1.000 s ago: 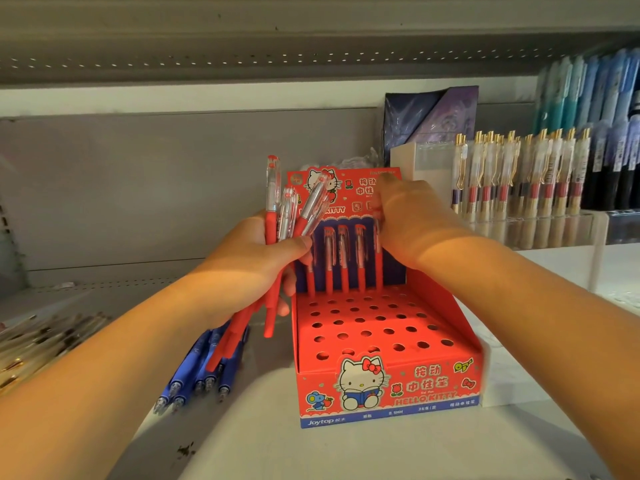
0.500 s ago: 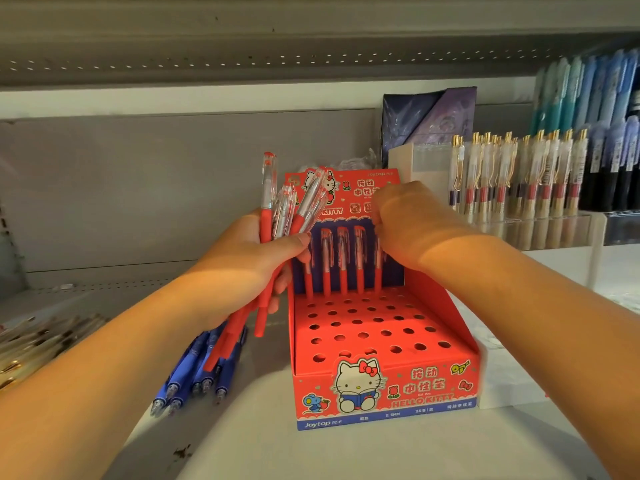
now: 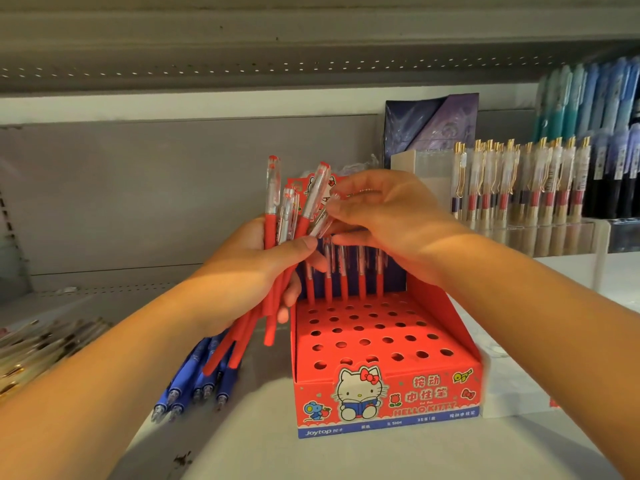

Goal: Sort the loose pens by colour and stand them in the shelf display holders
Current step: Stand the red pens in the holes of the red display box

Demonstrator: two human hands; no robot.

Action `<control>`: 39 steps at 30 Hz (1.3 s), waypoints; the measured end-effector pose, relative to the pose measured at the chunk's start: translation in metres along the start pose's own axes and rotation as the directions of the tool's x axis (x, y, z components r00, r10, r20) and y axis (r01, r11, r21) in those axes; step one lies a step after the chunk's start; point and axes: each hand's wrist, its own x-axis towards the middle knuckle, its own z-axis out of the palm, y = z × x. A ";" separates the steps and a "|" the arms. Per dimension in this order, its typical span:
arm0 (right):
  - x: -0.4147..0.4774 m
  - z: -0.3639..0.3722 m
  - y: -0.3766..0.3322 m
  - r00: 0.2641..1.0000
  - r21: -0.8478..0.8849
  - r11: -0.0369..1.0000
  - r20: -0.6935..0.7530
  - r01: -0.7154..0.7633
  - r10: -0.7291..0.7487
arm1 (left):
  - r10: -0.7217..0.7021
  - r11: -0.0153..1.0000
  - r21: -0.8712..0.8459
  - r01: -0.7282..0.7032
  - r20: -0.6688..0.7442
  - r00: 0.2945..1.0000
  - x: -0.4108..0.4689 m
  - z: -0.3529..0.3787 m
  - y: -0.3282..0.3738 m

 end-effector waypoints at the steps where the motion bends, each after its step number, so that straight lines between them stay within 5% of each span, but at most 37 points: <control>1: 0.001 -0.001 0.000 1.000 0.039 0.999 -0.010 -0.014 0.014 | 0.004 1.000 -0.015 -0.004 -0.009 1.000 0.001 -0.001 -0.001; 9: 0.011 -0.021 -0.009 0.971 0.045 0.999 -0.241 0.017 -0.005 | -0.025 1.000 0.009 0.027 -0.160 0.987 0.009 -0.007 -0.011; 12: 0.014 -0.025 -0.003 0.945 -0.330 0.942 -0.285 0.059 -0.159 | -0.013 0.999 0.043 0.021 -0.166 0.986 0.011 -0.008 -0.013; 14: 0.014 -0.025 0.001 0.927 -0.643 0.758 -0.210 0.107 -0.309 | -0.014 0.997 0.071 0.026 -0.156 0.988 0.011 -0.009 -0.014; 17: 0.012 -0.024 0.004 0.932 -0.816 0.571 -0.128 0.095 -0.338 | -0.048 0.992 0.106 0.062 -0.129 0.990 0.012 -0.009 -0.017; 30: 0.010 -0.027 0.006 0.961 -0.860 0.510 -0.132 0.010 -0.242 | -0.050 0.993 0.098 0.059 -0.097 0.994 0.009 -0.004 -0.015; 36: 0.006 -0.026 0.004 0.971 -0.982 0.182 -0.097 -0.058 -0.218 | -0.035 0.993 0.106 0.045 -0.096 0.995 0.009 -0.005 -0.016; 39: 0.007 -0.025 0.002 0.981 -0.994 0.097 -0.074 -0.058 -0.180 | -0.040 0.993 0.110 0.051 -0.097 0.995 0.010 -0.005 -0.018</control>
